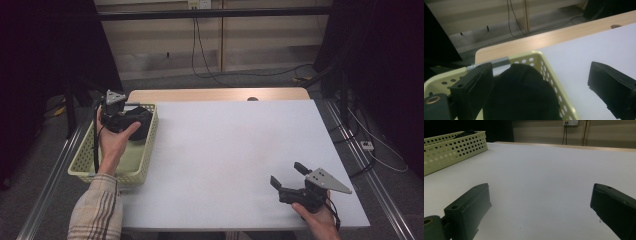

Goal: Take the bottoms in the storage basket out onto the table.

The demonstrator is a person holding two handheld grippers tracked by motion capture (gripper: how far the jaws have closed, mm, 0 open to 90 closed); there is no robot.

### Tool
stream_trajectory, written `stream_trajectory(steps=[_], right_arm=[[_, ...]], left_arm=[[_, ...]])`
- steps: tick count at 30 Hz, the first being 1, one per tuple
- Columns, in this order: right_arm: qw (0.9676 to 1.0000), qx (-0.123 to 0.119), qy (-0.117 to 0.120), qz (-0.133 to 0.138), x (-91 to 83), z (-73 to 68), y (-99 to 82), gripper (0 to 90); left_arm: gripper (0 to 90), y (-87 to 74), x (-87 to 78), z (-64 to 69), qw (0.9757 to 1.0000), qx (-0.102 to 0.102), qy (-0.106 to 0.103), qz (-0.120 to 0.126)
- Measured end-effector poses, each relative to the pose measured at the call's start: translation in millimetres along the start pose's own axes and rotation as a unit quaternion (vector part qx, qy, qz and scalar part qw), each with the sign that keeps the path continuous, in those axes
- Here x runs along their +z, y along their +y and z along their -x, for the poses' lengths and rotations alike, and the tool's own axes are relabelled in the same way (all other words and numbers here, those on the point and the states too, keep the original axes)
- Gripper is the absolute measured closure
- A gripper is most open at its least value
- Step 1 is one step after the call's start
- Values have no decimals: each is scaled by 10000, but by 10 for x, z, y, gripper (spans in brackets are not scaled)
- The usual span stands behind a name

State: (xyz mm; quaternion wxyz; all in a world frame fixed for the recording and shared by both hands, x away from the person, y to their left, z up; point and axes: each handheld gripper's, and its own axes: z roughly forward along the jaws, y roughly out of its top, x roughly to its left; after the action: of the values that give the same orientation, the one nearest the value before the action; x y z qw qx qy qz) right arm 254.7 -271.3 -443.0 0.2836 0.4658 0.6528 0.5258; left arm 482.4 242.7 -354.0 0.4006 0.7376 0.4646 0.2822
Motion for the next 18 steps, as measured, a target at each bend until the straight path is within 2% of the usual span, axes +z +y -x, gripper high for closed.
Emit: stream_trajectory(steps=[2,5,9,13,15,18], right_arm=[[10000,-1,-2,5,-2,1,0,26],[10000,-3,-8,4,-2,3,0,26],[10000,8,-3,-4,-1,2,-1,26],[10000,7,-3,2,-2,5,-1,26],[10000,20,1,-8,1,4,-2,26],[10000,-2,-3,-51,12,0,-6,26]], left_arm=[[77,-8,90,-91,9997,-198,-17,-154],[78,-23,146,-137,9996,-247,10,-156],[65,-60,283,-217,9987,-328,17,-382],[64,-106,386,-238,9984,-121,76,-555],[67,-128,424,-244,9979,-91,95,-635],[58,-154,481,-268,9973,-192,29,-706]])
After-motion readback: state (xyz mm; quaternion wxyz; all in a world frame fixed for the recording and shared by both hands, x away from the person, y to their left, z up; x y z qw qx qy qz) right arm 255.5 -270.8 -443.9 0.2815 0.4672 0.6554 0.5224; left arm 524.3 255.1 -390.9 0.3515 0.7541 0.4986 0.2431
